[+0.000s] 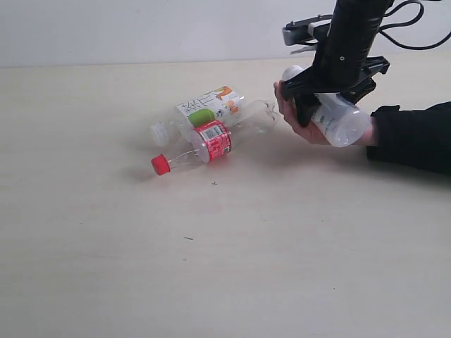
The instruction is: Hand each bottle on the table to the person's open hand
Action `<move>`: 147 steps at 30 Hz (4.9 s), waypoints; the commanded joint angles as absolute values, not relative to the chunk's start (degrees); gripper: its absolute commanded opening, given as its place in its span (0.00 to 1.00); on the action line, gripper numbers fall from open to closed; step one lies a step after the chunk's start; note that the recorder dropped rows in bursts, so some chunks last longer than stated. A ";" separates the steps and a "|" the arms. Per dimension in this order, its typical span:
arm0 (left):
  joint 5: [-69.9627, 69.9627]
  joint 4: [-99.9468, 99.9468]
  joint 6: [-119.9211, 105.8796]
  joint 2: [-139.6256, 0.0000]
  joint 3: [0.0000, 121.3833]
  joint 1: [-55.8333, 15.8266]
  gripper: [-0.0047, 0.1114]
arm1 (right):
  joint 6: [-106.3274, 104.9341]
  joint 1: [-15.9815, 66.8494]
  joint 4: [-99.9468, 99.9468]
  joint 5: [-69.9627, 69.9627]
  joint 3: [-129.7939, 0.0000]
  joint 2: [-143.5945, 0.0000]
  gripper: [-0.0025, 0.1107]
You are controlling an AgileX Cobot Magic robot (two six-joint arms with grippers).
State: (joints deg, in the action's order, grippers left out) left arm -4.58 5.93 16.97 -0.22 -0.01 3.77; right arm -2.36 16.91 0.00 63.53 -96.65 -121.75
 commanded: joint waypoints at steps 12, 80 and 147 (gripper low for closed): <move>-4.47 5.60 16.67 0.00 0.00 3.98 0.05 | -3.92 16.65 -0.65 60.84 -97.05 -119.11 0.67; -4.47 5.60 16.67 0.00 0.00 3.98 0.05 | -89.54 16.65 87.08 34.13 -13.92 -24.07 0.02; 28.55 2.94 27.73 -7.25 5.07 3.98 0.04 | -53.92 16.65 93.49 30.27 0.00 0.00 0.02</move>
